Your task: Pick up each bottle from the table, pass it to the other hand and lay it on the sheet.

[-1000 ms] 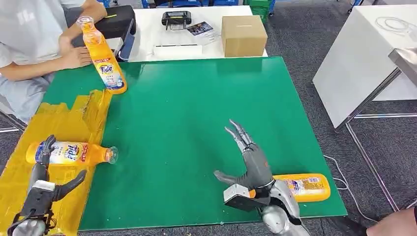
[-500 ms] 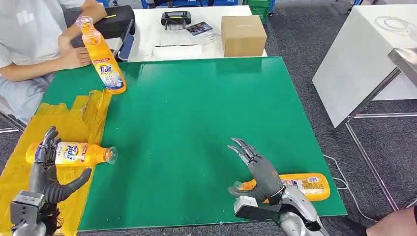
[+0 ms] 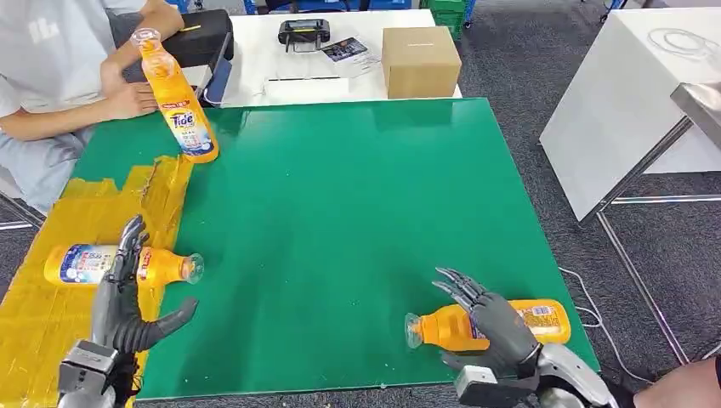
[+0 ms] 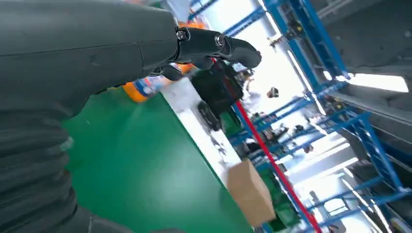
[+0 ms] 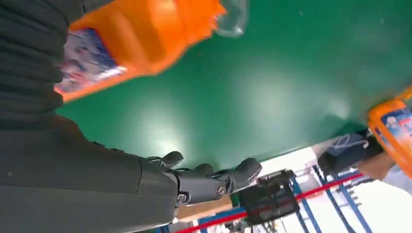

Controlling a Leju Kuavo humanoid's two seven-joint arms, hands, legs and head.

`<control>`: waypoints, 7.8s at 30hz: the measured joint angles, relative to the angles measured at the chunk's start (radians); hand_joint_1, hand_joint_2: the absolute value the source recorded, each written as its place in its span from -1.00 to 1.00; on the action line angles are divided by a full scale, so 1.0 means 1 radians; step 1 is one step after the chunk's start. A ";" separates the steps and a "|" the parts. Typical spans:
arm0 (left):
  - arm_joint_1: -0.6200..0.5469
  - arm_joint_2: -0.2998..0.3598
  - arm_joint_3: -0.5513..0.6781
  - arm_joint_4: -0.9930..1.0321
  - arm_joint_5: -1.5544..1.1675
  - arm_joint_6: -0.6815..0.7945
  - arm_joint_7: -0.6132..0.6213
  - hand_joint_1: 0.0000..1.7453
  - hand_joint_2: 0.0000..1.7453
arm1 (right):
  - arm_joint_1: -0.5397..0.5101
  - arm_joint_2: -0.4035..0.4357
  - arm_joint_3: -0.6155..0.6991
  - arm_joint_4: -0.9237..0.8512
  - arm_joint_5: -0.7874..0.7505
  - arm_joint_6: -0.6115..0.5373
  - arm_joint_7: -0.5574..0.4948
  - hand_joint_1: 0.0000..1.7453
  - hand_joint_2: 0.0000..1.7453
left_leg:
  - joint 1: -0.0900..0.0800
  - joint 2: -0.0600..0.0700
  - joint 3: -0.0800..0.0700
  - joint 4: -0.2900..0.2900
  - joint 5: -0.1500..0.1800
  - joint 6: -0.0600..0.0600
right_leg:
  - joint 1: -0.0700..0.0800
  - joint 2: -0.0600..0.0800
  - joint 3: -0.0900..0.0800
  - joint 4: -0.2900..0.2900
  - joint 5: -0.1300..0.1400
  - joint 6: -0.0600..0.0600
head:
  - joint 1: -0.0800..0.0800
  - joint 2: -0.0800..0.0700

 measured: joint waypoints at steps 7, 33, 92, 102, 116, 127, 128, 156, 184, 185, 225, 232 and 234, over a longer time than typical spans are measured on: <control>-0.004 -0.001 -0.032 -0.013 -0.003 0.000 0.000 -1.00 1.00 | 0.033 -0.038 -0.032 -0.028 -0.002 0.005 -0.005 -1.00 1.00 | 0.000 0.001 0.001 0.000 0.000 0.000 | 0.000 0.000 0.000 0.000 0.000 0.000 | 0.000 0.000; -0.007 0.004 -0.108 -0.032 -0.014 0.032 0.000 -1.00 1.00 | 0.093 -0.154 -0.142 0.003 0.200 -0.001 0.238 -1.00 1.00 | 0.000 0.001 0.000 0.000 -0.001 0.001 | 0.000 0.000 0.000 0.000 0.000 0.000 | 0.000 0.000; -0.201 -0.188 -0.164 0.313 0.095 -0.399 0.241 -1.00 1.00 | -0.061 0.430 -0.202 0.065 0.016 -0.461 0.029 0.90 1.00 | 0.000 0.002 0.002 0.000 0.000 0.001 | 0.001 0.000 0.002 0.000 0.000 0.000 | 0.000 0.000; -0.250 -0.202 -0.166 0.371 0.175 -0.431 0.267 -1.00 1.00 | -0.092 0.495 -0.147 0.099 -0.014 -0.408 0.027 0.94 1.00 | 0.001 0.002 0.001 0.000 0.000 0.001 | 0.002 0.000 0.002 0.001 0.000 0.000 | 0.000 0.000; -0.310 -0.219 -0.191 0.358 0.270 -0.479 0.278 -1.00 1.00 | -0.241 0.632 0.005 0.461 -0.071 -0.283 0.013 0.86 1.00 | 0.001 0.002 0.001 0.000 0.000 0.001 | 0.002 0.000 0.001 0.001 0.000 0.000 | 0.000 0.000; -0.321 -0.221 -0.223 0.358 0.273 -0.494 0.267 -1.00 1.00 | -0.292 0.657 0.056 0.606 -0.085 -0.274 0.008 0.90 1.00 | 0.001 0.002 0.000 0.000 0.000 0.001 | 0.002 0.000 0.001 0.001 0.000 0.000 | 0.000 0.000; -0.322 -0.221 -0.226 0.359 0.272 -0.494 0.267 -1.00 1.00 | -0.293 0.658 0.059 0.612 -0.085 -0.273 0.008 0.90 1.00 | 0.001 0.002 0.000 0.000 0.000 0.001 | 0.002 0.000 0.001 0.001 0.000 0.000 | 0.000 0.000; -0.363 -0.232 -0.271 0.435 0.232 -0.475 0.242 1.00 1.00 | -0.307 0.662 0.103 0.663 -0.071 -0.270 0.011 0.94 1.00 | 0.001 0.002 0.000 0.000 0.000 0.001 | 0.002 0.000 0.000 0.001 0.000 0.000 | 0.000 0.000; -0.364 -0.246 -0.261 0.450 0.235 -0.439 0.246 1.00 1.00 | -0.288 0.679 0.117 0.640 -0.116 -0.306 -0.054 -1.00 1.00 | 0.001 0.002 0.000 0.000 0.000 0.001 | 0.002 0.000 0.000 0.001 0.000 0.000 | 0.001 0.000; -0.364 -0.246 -0.261 0.450 0.235 -0.439 0.246 1.00 1.00 | -0.288 0.679 0.117 0.639 -0.116 -0.306 -0.054 -1.00 -1.00 | 0.001 0.002 0.000 0.000 0.000 0.001 | 0.002 0.000 0.000 0.001 0.000 0.000 | 0.000 0.000; -0.506 0.246 -0.243 1.055 -1.230 0.563 0.645 1.00 1.00 | -0.142 0.590 0.088 0.137 -0.460 -0.298 -0.164 -1.00 1.00 | 0.001 0.004 0.000 -0.001 0.001 -0.001 | 0.002 0.001 0.000 0.001 0.000 0.000 | 0.001 0.000; -0.477 0.243 -0.168 1.043 -1.211 0.568 0.585 1.00 1.00 | -0.140 0.579 0.088 0.138 -0.460 -0.299 -0.164 -1.00 1.00 | 0.001 0.004 0.001 -0.001 0.001 -0.001 | 0.002 0.001 0.000 0.001 0.000 0.000 | 0.001 0.000; -0.473 0.241 -0.159 1.041 -1.211 0.568 0.584 1.00 1.00 | -0.139 0.577 0.088 0.138 -0.461 -0.299 -0.164 -1.00 1.00 | 0.001 0.004 0.002 -0.001 0.001 -0.001 | 0.002 0.001 0.000 0.001 0.000 0.000 | 0.001 0.000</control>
